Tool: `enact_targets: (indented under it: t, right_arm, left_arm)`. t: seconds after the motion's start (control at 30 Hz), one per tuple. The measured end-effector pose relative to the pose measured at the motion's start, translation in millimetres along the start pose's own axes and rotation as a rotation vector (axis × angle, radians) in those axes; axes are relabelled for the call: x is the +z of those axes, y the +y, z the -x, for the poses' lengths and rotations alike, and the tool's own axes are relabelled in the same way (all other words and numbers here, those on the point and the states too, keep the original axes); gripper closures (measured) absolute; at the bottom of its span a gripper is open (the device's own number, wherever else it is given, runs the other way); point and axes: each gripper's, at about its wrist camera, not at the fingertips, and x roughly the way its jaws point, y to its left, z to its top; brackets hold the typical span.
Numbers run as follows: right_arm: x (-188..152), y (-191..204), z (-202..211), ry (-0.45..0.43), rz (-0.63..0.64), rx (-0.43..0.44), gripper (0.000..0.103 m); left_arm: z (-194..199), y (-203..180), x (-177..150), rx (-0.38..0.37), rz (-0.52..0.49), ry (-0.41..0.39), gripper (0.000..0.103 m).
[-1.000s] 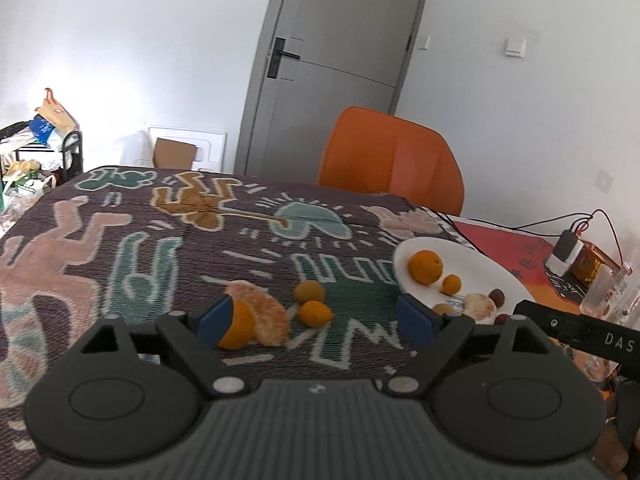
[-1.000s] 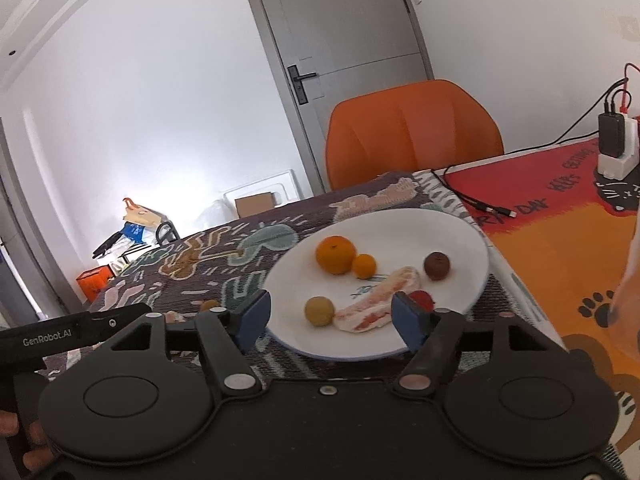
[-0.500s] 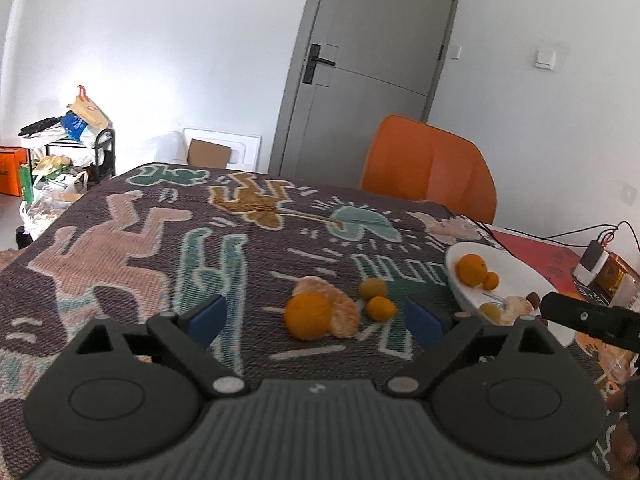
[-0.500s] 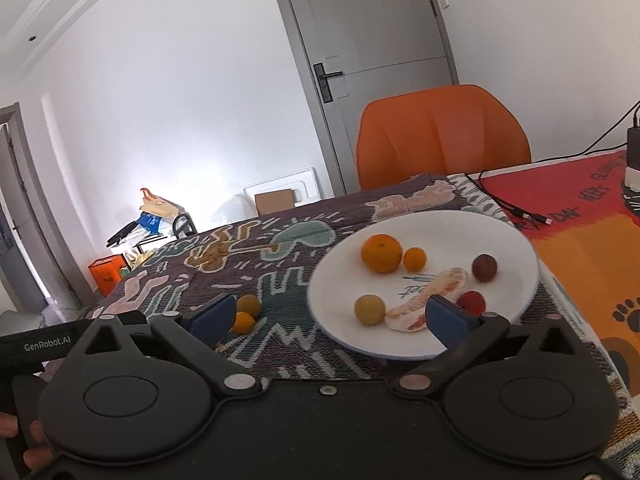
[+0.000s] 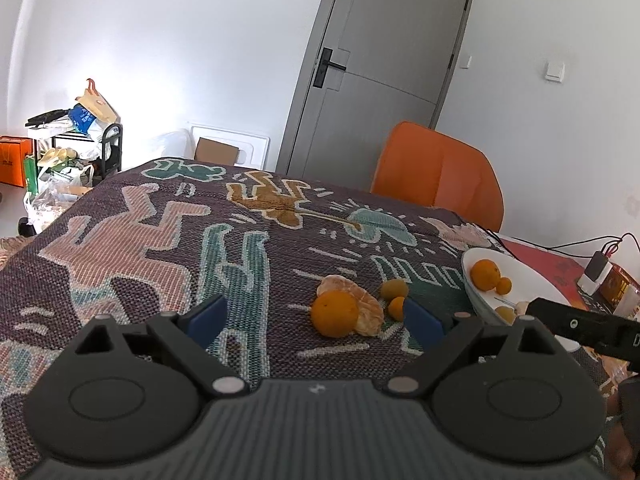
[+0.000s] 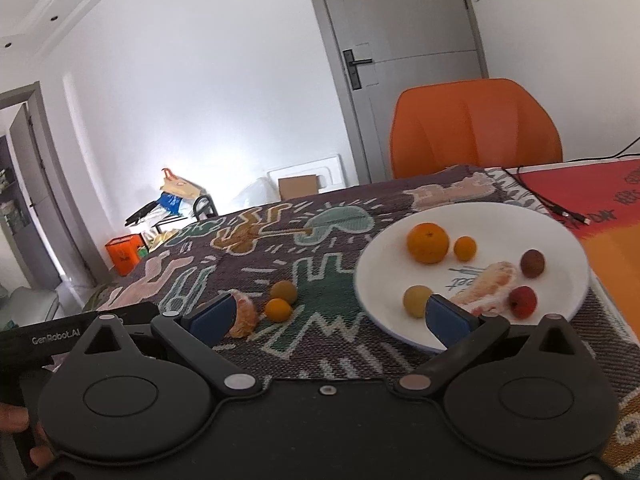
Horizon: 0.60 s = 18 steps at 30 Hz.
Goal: Organize fruits
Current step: 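Withdraw both tools from the plate toward the orange and kumquats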
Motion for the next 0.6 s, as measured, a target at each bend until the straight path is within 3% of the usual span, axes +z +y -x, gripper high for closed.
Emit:
enact_targets:
  t: [0.17, 0.3, 0.6]
  right_arm:
    - [-0.6, 6.5, -4.8, 0.001, 0.017, 0.03, 0.001]
    - [0.6, 10.4, -11.9, 0.02, 0.036, 0.056, 0.014]
    - [3.4, 14.0, -27.4, 0.065, 0.039, 0.098, 0.031]
  left_arm:
    - [-5.5, 3.6, -0.6, -0.008, 0.016, 0.007, 0.014]
    - [-11.5, 3.2, 0.6, -0.02, 0.02, 0.017, 0.021]
    - [-29.0, -3.4, 1.8, -0.047, 0.02, 0.04, 0.032]
